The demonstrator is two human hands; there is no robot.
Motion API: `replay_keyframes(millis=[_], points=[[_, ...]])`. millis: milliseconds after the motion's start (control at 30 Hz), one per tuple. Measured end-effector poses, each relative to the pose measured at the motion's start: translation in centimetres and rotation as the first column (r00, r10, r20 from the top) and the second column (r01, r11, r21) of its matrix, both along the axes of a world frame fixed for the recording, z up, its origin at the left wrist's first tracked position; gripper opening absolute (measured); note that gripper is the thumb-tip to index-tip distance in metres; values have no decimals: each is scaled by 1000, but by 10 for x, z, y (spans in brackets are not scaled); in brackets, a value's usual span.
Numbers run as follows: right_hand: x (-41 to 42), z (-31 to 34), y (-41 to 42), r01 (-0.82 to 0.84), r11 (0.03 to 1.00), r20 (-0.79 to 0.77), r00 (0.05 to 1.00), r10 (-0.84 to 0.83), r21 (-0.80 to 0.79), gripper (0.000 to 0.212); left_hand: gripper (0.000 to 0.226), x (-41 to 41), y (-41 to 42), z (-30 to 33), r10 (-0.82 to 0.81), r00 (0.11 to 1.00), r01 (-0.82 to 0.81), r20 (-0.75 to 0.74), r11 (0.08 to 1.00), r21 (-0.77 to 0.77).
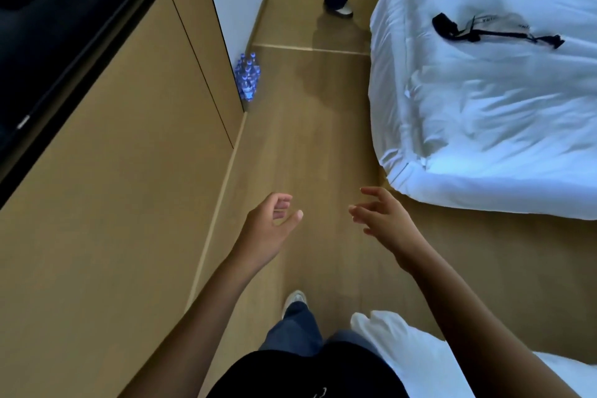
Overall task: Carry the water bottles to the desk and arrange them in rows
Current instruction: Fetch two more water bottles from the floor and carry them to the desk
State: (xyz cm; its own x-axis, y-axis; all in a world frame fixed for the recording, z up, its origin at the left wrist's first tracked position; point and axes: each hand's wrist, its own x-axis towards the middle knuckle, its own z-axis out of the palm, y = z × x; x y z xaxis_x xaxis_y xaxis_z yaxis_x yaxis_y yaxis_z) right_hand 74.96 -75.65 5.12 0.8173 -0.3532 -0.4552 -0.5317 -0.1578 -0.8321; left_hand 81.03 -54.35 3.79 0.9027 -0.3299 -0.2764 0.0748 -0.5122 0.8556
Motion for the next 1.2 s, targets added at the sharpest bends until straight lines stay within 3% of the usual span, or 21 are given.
replay_keyframes(millis=[333,700,933,1200], points=[[175,-27,-68,-11,998,-91,996,17,63,48,27,186,-63,-12,47,998,-47,-39,999,-3],[463,-26,-185,-209,978,-38,977,209,4,47,30,415,-165,2,231,973,-231,-17,973,2],[611,-30,-193,-348,937,-71,935,348,17,46,25,535,-181,-6,358,932,-360,-53,933,-15],[798,-30,-193,-383,924,-119,917,380,-3,51,29,728,-193,-28,358,932,-359,-52,933,-18]])
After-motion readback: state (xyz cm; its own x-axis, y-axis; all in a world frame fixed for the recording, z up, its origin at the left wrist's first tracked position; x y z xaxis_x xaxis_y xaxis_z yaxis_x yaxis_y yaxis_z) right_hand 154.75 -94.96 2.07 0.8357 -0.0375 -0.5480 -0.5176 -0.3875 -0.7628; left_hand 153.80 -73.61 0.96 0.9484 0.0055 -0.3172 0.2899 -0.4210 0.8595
